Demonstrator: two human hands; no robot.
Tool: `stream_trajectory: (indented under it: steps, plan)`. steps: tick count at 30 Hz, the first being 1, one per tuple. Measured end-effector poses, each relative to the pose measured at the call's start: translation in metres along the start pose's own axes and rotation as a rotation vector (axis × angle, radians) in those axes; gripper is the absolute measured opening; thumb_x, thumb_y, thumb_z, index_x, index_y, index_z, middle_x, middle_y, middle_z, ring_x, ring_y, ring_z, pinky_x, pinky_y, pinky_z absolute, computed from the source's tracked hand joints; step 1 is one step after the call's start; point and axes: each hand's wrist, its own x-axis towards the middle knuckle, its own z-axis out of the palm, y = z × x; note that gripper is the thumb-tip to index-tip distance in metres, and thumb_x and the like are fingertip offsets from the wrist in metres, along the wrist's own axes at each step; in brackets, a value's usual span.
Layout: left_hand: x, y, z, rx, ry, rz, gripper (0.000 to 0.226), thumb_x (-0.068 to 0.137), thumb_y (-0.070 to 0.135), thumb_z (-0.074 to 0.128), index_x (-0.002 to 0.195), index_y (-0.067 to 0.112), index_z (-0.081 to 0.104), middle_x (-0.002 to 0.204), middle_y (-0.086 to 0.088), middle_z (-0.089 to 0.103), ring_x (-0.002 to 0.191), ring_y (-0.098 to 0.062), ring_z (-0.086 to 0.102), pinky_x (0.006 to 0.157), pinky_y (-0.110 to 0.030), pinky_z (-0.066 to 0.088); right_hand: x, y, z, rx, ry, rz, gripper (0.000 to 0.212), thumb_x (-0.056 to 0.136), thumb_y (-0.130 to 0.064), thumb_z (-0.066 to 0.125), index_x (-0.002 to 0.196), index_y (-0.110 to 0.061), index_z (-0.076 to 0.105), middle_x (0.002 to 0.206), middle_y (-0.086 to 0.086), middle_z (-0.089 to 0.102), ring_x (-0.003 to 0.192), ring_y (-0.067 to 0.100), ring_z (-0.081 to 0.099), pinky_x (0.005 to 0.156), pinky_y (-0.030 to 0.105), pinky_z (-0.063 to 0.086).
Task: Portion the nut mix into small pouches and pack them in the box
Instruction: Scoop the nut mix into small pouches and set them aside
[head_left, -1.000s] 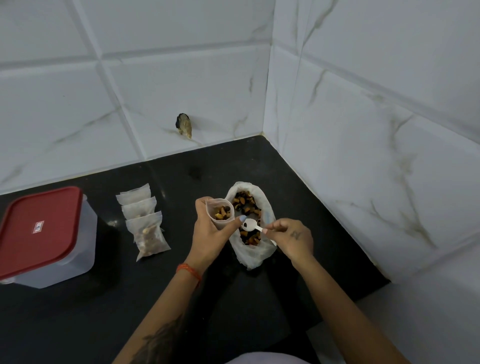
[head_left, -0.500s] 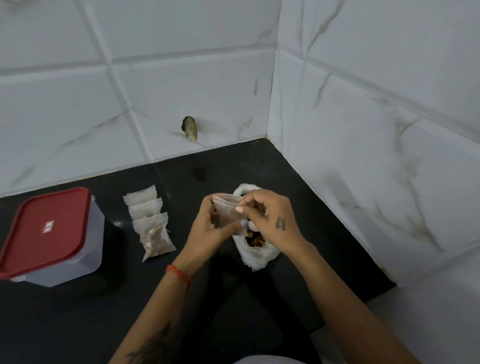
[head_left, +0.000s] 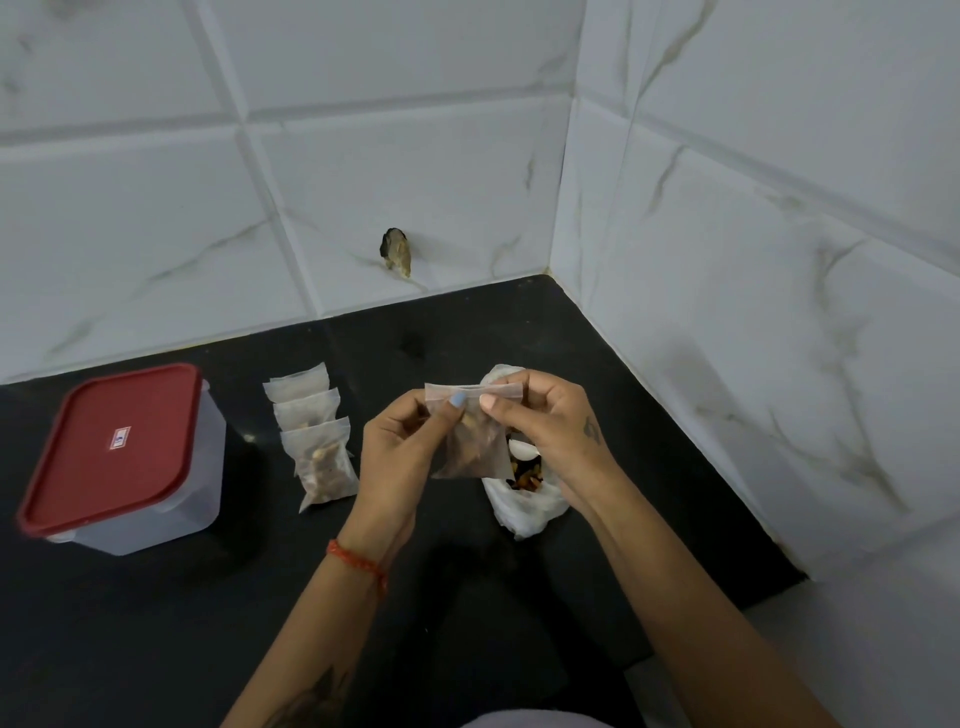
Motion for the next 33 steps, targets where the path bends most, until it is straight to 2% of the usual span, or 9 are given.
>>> stream_trajectory:
  steps: [6, 11, 13, 17, 20, 24, 28, 30, 33]
  plan:
    - [-0.001, 0.005, -0.003, 0.008, 0.013, -0.034, 0.009, 0.086, 0.012, 0.061, 0.09, 0.009, 0.068, 0.085, -0.006, 0.071, 0.082, -0.017, 0.067, 0.079, -0.035, 0.053, -0.002, -0.005, 0.006, 0.071, -0.015, 0.061, 0.006, 0.086, -0.01, 0.067, 0.088, -0.012, 0.072, 0.085, 0.007, 0.074, 0.085, 0.017, 0.071, 0.078, 0.028, 0.058]
    - [-0.003, 0.008, -0.002, 0.0, 0.067, -0.031, 0.009, 0.086, 0.013, 0.062, 0.088, 0.009, 0.069, 0.082, -0.005, 0.073, 0.079, -0.017, 0.069, 0.072, -0.03, 0.056, -0.004, -0.009, 0.011, 0.079, -0.034, 0.069, 0.009, 0.087, -0.01, 0.065, 0.092, -0.007, 0.071, 0.082, 0.005, 0.073, 0.08, 0.014, 0.071, 0.071, 0.02, 0.055]
    - [-0.003, 0.01, -0.003, -0.006, 0.084, -0.032, 0.007, 0.085, 0.014, 0.063, 0.085, 0.01, 0.069, 0.08, -0.004, 0.073, 0.077, -0.017, 0.069, 0.071, -0.028, 0.057, -0.004, -0.01, 0.011, 0.09, -0.046, 0.075, 0.009, 0.087, -0.01, 0.064, 0.093, -0.007, 0.07, 0.084, 0.007, 0.074, 0.081, 0.015, 0.071, 0.073, 0.022, 0.056]
    - [-0.002, 0.011, -0.004, -0.015, 0.116, -0.048, 0.007, 0.085, 0.014, 0.064, 0.08, 0.012, 0.069, 0.079, -0.005, 0.072, 0.075, -0.018, 0.067, 0.07, -0.032, 0.055, -0.003, -0.012, 0.01, 0.097, -0.046, 0.104, 0.008, 0.086, -0.013, 0.067, 0.092, -0.009, 0.07, 0.088, 0.009, 0.074, 0.088, 0.021, 0.071, 0.085, 0.036, 0.057]
    - [-0.002, 0.011, -0.005, -0.035, 0.116, -0.056, 0.008, 0.082, 0.017, 0.066, 0.076, 0.013, 0.069, 0.077, -0.005, 0.071, 0.075, -0.018, 0.066, 0.07, -0.031, 0.054, -0.002, -0.014, 0.01, 0.119, 0.0, 0.098, 0.007, 0.083, -0.011, 0.069, 0.089, -0.008, 0.073, 0.087, 0.013, 0.073, 0.086, 0.024, 0.071, 0.085, 0.041, 0.057]
    - [-0.001, 0.014, -0.005, -0.079, 0.106, -0.058, 0.01, 0.079, 0.019, 0.066, 0.073, 0.012, 0.069, 0.073, -0.004, 0.07, 0.07, -0.015, 0.066, 0.064, -0.026, 0.054, -0.002, -0.016, 0.013, 0.149, 0.02, 0.117, 0.01, 0.082, -0.013, 0.07, 0.088, -0.006, 0.073, 0.087, 0.015, 0.073, 0.082, 0.023, 0.071, 0.081, 0.037, 0.058]
    - [0.0, 0.017, -0.009, -0.078, 0.1, -0.053, 0.02, 0.086, 0.017, 0.061, 0.069, 0.018, 0.072, 0.073, -0.002, 0.071, 0.07, -0.014, 0.067, 0.066, -0.029, 0.056, 0.0, -0.019, 0.011, 0.197, -0.021, 0.153, 0.008, 0.085, -0.013, 0.067, 0.087, -0.009, 0.073, 0.093, 0.018, 0.071, 0.084, 0.023, 0.069, 0.079, 0.031, 0.058]
    - [0.001, 0.018, -0.011, -0.079, 0.106, -0.053, 0.023, 0.09, 0.016, 0.057, 0.073, 0.017, 0.073, 0.075, -0.001, 0.071, 0.071, -0.013, 0.067, 0.068, -0.032, 0.056, 0.002, -0.018, 0.01, 0.208, -0.023, 0.171, 0.008, 0.086, -0.014, 0.065, 0.083, -0.011, 0.073, 0.091, 0.015, 0.07, 0.083, 0.021, 0.067, 0.075, 0.027, 0.057]
    - [0.001, 0.017, -0.013, -0.068, 0.131, -0.05, 0.017, 0.09, 0.015, 0.057, 0.081, 0.01, 0.071, 0.077, -0.001, 0.071, 0.072, -0.012, 0.067, 0.066, -0.027, 0.058, 0.005, -0.013, 0.011, 0.177, 0.03, 0.188, 0.008, 0.085, -0.013, 0.067, 0.079, -0.011, 0.073, 0.089, 0.013, 0.07, 0.084, 0.021, 0.064, 0.076, 0.029, 0.054]
